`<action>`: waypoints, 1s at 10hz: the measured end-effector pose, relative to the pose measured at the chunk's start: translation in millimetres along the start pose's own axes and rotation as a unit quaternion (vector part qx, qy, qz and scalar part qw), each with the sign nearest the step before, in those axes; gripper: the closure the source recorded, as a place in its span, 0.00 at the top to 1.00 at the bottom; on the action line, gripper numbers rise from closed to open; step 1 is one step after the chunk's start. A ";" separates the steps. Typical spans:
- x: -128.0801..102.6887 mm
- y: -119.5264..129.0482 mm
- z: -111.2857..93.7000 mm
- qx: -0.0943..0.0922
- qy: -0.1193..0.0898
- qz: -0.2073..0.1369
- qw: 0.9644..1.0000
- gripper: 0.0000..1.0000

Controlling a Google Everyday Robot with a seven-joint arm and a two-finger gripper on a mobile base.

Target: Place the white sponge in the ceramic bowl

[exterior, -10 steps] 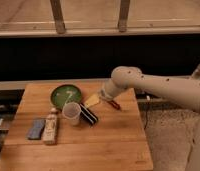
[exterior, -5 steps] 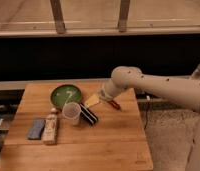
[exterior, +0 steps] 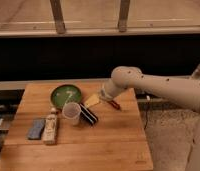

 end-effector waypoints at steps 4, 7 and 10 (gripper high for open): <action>-7.3 13.0 5.0 -0.001 0.010 -0.017 1.000 0.80; -43.4 66.6 20.2 0.004 0.036 -0.070 0.997 0.80; -69.4 136.0 30.9 0.018 0.064 -0.142 0.988 0.80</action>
